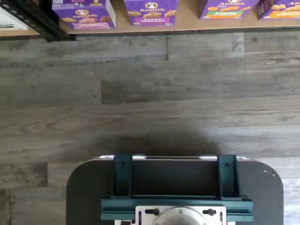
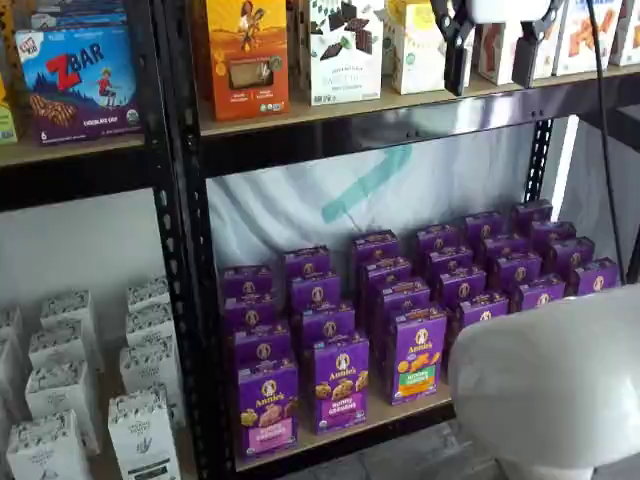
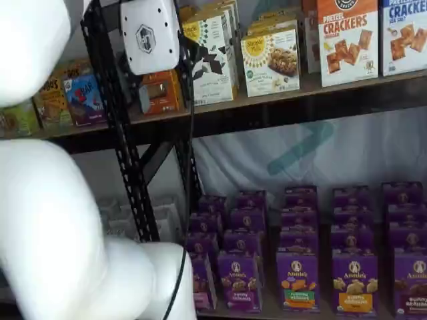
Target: Pick up the purple box with a pink patch in the middle, on the bottom shelf, the first box from the left
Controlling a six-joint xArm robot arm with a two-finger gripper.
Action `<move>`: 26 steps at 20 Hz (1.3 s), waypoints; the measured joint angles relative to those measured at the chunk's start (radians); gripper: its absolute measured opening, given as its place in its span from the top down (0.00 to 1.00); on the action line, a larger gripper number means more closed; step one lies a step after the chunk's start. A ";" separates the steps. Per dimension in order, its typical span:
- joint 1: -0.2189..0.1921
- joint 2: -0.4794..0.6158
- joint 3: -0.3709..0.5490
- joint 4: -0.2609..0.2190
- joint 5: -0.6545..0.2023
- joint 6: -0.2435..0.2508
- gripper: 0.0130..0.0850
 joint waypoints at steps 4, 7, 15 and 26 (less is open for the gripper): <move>-0.048 -0.014 0.014 0.054 -0.021 -0.026 0.00; -0.041 -0.014 0.019 0.047 -0.027 -0.023 0.00; 0.043 -0.037 0.097 -0.012 -0.104 0.036 0.00; 0.092 -0.044 0.275 0.027 -0.245 0.090 0.00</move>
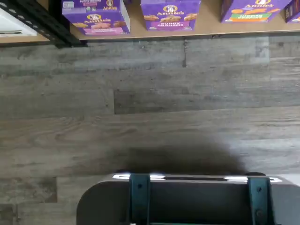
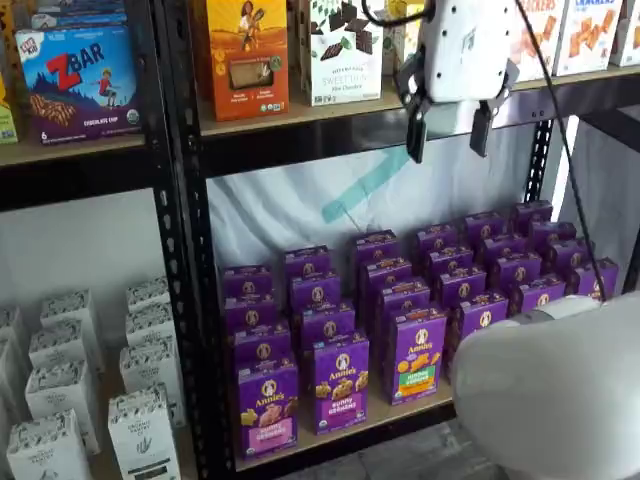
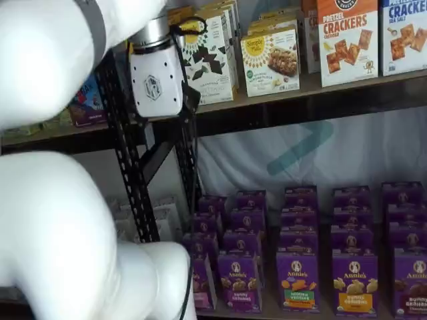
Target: Pick up the purple box with a pink patch in the middle, on the bottom shelf, the first box from the left
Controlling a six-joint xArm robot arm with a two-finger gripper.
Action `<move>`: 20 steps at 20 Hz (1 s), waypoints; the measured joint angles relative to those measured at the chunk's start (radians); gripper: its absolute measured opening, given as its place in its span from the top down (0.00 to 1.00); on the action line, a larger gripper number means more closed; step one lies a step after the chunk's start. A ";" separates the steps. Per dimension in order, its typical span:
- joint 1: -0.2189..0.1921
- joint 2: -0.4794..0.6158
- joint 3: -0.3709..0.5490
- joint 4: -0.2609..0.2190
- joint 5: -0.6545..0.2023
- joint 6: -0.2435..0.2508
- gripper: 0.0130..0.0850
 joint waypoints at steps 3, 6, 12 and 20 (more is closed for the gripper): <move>0.010 -0.004 0.051 0.002 -0.050 0.008 0.00; 0.038 -0.002 0.103 -0.021 -0.102 0.031 0.00; 0.083 0.011 0.224 -0.033 -0.235 0.072 0.00; 0.124 0.040 0.381 -0.031 -0.482 0.106 0.00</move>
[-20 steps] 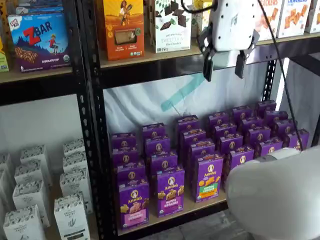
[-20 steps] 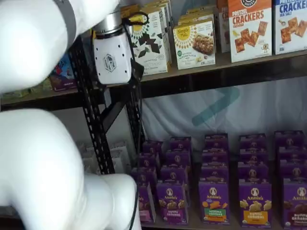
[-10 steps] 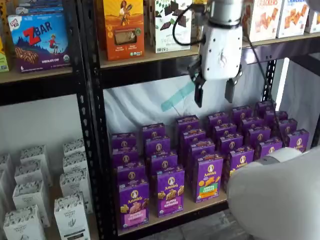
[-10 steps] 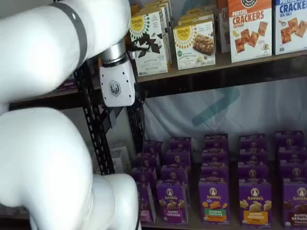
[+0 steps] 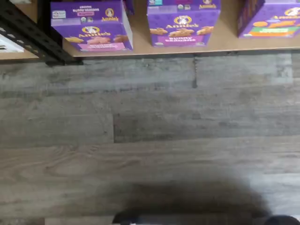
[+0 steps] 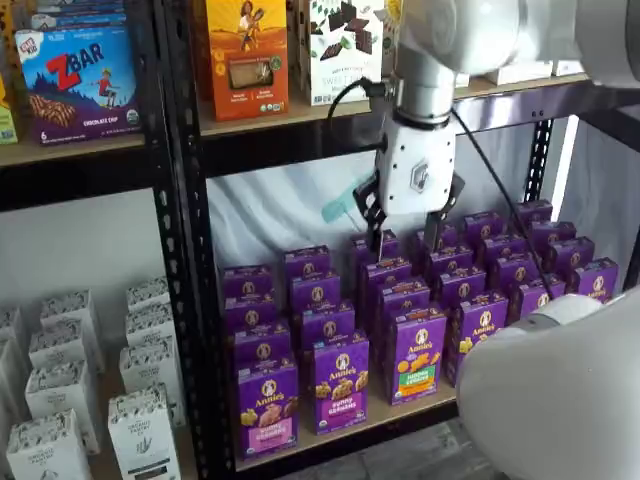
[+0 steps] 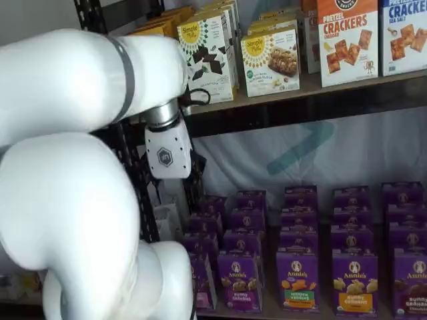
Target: Pick up the purple box with a pink patch in the middle, on the bottom shelf, the first box from the left
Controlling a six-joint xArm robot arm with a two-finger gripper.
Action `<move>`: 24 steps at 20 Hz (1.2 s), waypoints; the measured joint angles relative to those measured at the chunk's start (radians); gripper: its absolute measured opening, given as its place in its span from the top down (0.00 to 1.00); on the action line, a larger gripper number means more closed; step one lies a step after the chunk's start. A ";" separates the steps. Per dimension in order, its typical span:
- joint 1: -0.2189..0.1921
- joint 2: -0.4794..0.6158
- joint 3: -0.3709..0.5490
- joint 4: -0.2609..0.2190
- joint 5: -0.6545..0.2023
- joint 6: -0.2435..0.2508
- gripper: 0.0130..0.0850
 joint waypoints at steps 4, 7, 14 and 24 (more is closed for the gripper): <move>0.034 0.073 0.063 -0.021 -0.143 0.038 0.00; 0.056 0.130 0.084 -0.033 -0.223 0.065 0.00; 0.105 0.293 0.095 -0.047 -0.395 0.120 0.00; 0.163 0.548 0.058 0.057 -0.597 0.098 0.00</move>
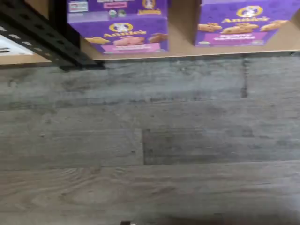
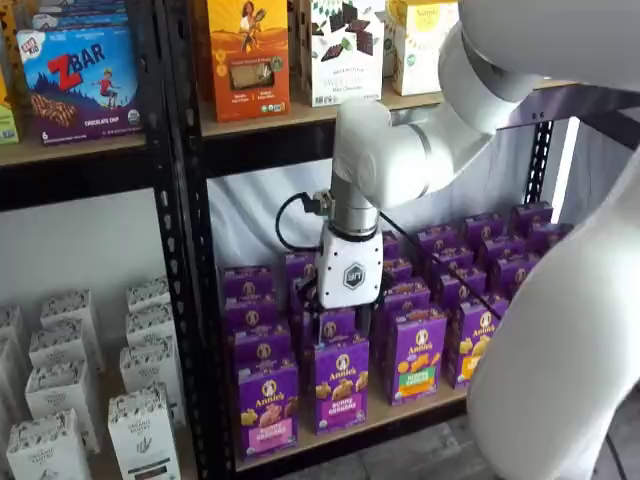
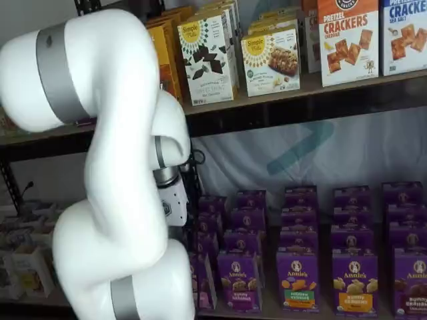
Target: Pick up the purple box with a pink patch in the middle, on the bottom shelf, the first box from the left
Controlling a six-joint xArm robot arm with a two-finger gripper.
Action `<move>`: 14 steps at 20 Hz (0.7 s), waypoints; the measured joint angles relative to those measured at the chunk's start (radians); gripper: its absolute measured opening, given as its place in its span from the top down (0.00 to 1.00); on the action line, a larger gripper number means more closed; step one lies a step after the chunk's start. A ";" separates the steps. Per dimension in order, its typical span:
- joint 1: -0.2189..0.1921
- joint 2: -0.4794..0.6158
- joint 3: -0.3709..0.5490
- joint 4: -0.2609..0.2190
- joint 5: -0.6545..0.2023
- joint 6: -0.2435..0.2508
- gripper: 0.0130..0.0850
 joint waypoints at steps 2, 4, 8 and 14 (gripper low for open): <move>0.011 0.059 -0.012 0.017 -0.043 -0.005 0.00; 0.019 0.113 -0.027 0.017 -0.083 0.000 0.00; 0.022 0.189 -0.055 -0.031 -0.136 0.039 0.00; 0.004 0.330 -0.124 -0.095 -0.211 0.077 0.00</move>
